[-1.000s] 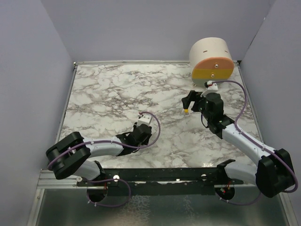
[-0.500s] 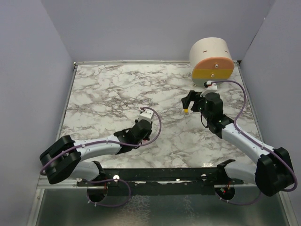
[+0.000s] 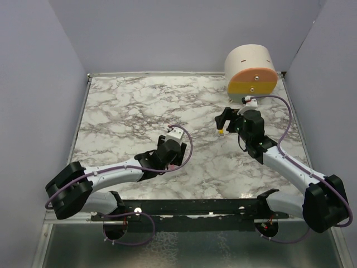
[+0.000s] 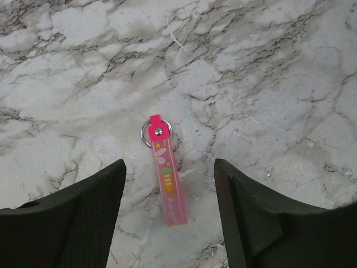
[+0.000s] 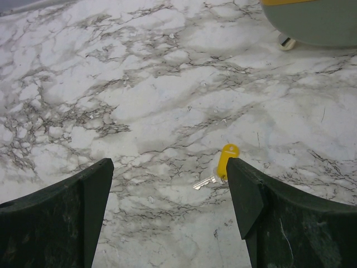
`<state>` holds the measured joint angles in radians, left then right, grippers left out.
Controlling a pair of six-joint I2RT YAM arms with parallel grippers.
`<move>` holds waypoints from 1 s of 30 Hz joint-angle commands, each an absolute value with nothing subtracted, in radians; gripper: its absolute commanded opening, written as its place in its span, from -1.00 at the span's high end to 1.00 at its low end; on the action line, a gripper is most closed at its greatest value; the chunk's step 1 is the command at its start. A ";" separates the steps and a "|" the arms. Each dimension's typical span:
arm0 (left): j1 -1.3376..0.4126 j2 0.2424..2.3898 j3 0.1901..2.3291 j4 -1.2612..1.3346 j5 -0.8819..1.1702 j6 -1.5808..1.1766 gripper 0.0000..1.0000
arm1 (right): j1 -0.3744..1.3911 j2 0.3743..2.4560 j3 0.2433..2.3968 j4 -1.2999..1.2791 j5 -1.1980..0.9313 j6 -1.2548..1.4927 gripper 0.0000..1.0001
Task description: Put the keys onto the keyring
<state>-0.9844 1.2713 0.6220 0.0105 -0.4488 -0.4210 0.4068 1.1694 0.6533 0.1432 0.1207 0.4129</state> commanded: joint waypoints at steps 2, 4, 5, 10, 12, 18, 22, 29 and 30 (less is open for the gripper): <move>-0.992 1.324 0.593 0.020 -0.484 -0.444 -0.34 | 0.413 1.160 0.666 0.170 0.097 0.399 -0.67; -0.992 1.342 0.591 0.028 -0.484 -0.444 -0.34 | 0.411 1.161 0.665 0.173 0.098 0.400 -0.67; -0.992 1.350 0.591 0.030 -0.484 -0.446 -0.32 | 0.412 1.162 0.665 0.173 0.098 0.399 -0.67; -0.991 1.377 0.579 0.050 -0.476 -0.454 -0.23 | 0.413 1.161 0.664 0.173 0.097 0.399 -0.67; -0.992 1.382 0.572 0.059 -0.470 -0.457 -0.22 | 0.413 1.161 0.663 0.173 0.098 0.399 -0.67; -0.992 1.410 0.566 0.073 -0.458 -0.464 -0.16 | 0.413 1.164 0.664 0.175 0.096 0.400 -0.67; -0.992 1.429 0.564 0.084 -0.457 -0.466 -0.10 | 0.413 1.167 0.663 0.176 0.094 0.399 -0.67; -0.992 1.446 0.561 0.089 -0.455 -0.467 -0.05 | 0.413 1.172 0.665 0.176 0.095 0.400 -0.67; -0.992 1.449 0.561 0.088 -0.453 -0.469 -0.05 | 0.413 1.172 0.666 0.175 0.093 0.399 -0.67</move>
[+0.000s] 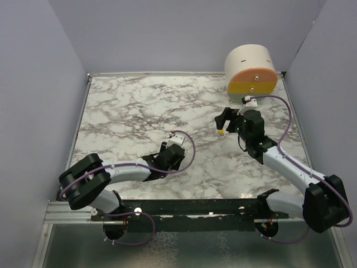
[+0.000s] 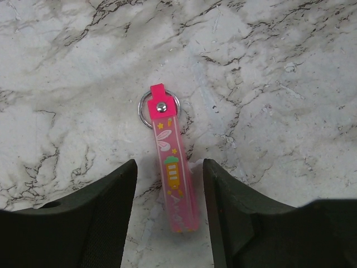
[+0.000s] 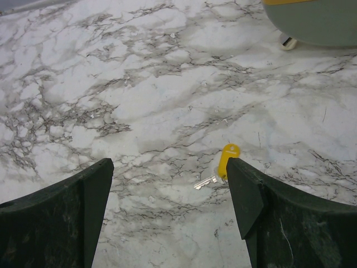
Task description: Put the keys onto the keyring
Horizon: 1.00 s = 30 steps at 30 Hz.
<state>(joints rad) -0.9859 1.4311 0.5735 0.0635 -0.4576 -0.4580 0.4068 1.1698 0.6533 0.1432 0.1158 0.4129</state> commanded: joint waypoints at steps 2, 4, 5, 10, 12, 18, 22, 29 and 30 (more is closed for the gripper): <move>-0.992 1.457 0.562 0.088 -0.450 -0.470 -0.05 | 0.413 1.172 0.666 0.176 0.092 0.399 -0.67; -0.992 1.465 0.563 0.087 -0.448 -0.469 -0.04 | 0.413 1.171 0.667 0.174 0.094 0.399 -0.67; -0.992 1.469 0.565 0.087 -0.447 -0.468 -0.04 | 0.413 1.170 0.666 0.175 0.095 0.399 -0.67; -0.992 1.478 0.566 0.086 -0.444 -0.470 0.05 | 0.412 1.168 0.666 0.173 0.094 0.400 -0.67; -0.991 1.477 0.568 0.083 -0.443 -0.470 0.15 | 0.413 1.169 0.666 0.175 0.094 0.399 -0.67; -0.992 1.453 0.583 0.057 -0.442 -0.460 0.46 | 0.413 1.170 0.667 0.176 0.095 0.399 -0.67; -0.992 1.409 0.624 0.015 -0.445 -0.428 0.51 | 0.413 1.172 0.664 0.175 0.098 0.399 -0.67; -0.992 1.364 0.747 -0.086 -0.461 -0.349 0.54 | 0.413 1.172 0.666 0.174 0.101 0.396 -0.67; -0.992 1.365 0.762 -0.095 -0.464 -0.338 0.54 | 0.413 1.170 0.666 0.173 0.102 0.396 -0.67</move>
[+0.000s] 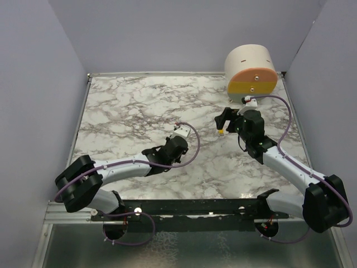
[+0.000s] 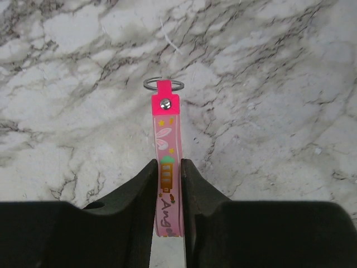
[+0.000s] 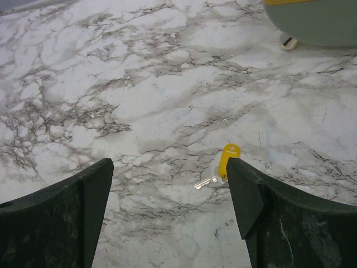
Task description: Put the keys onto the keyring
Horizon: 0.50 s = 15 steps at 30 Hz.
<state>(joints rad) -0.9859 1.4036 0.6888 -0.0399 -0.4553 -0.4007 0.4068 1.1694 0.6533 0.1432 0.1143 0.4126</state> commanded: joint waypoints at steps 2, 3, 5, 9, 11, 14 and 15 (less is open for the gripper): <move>-0.992 1.368 0.799 -0.119 -0.472 -0.316 0.54 | 0.413 1.169 0.665 0.171 0.103 0.395 -0.67; -0.992 1.372 0.814 -0.129 -0.477 -0.307 0.54 | 0.412 1.169 0.666 0.171 0.104 0.395 -0.67; -0.992 1.376 0.842 -0.141 -0.483 -0.292 0.54 | 0.413 1.169 0.666 0.171 0.101 0.393 -0.67; -0.991 1.375 0.883 -0.151 -0.476 -0.270 0.54 | 0.413 1.172 0.656 0.199 0.067 0.374 -0.67; -0.992 1.375 0.902 -0.161 -0.470 -0.262 0.54 | 0.413 1.173 0.643 0.229 0.034 0.358 -0.67; -0.991 1.375 0.927 -0.177 -0.459 -0.246 0.54 | 0.413 1.181 0.610 0.305 -0.024 0.328 -0.65; -0.991 1.374 0.934 -0.183 -0.452 -0.238 0.54 | 0.413 1.186 0.602 0.325 -0.047 0.320 -0.63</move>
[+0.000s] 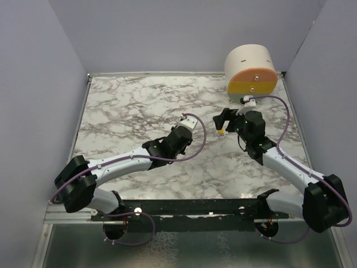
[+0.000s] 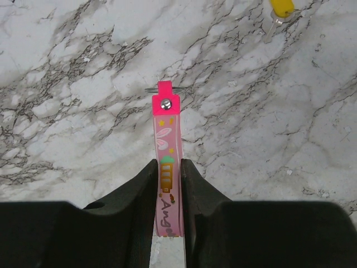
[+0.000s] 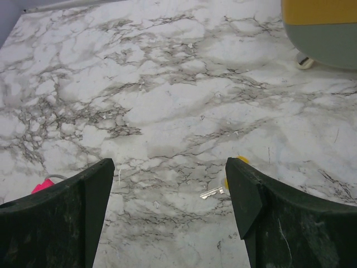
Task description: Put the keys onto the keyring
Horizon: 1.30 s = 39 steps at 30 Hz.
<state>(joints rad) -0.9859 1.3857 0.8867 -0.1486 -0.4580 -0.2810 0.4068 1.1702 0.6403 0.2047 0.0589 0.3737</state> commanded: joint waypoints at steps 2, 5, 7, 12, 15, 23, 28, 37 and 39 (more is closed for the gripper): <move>-0.990 1.373 0.950 -0.195 -0.433 -0.226 0.55 | 0.413 1.193 0.587 0.374 -0.104 0.304 -0.52; -0.985 1.370 0.974 -0.213 -0.402 -0.210 0.54 | 0.413 1.214 0.580 0.414 -0.187 0.284 -0.42; -0.976 1.370 0.988 -0.221 -0.370 -0.198 0.58 | 0.413 1.229 0.583 0.429 -0.241 0.274 -0.37; -0.927 1.369 1.008 -0.226 -0.248 -0.187 0.59 | 0.415 1.245 0.586 0.458 -0.366 0.256 -0.31; -0.895 1.369 1.017 -0.228 -0.173 -0.180 0.58 | 0.420 1.248 0.587 0.464 -0.388 0.248 -0.30; -0.803 1.403 1.040 -0.227 -0.011 -0.167 0.58 | 0.422 1.263 0.609 0.416 -0.321 0.251 -0.29; -0.795 1.483 1.073 -0.204 0.012 -0.144 0.60 | 0.423 1.267 0.629 0.352 -0.200 0.275 -0.30; -0.795 1.631 1.140 -0.096 0.020 -0.052 0.63 | 0.422 1.201 0.604 0.314 0.020 0.352 -0.31; -0.795 1.654 1.151 -0.078 0.021 -0.029 0.64 | 0.422 1.184 0.597 0.310 0.051 0.360 -0.31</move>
<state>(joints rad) -0.7940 1.6211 1.1034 -0.1577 -0.0071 -0.0990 0.4183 1.2358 0.6014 0.3309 -0.0746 0.3218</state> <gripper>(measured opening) 0.191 0.653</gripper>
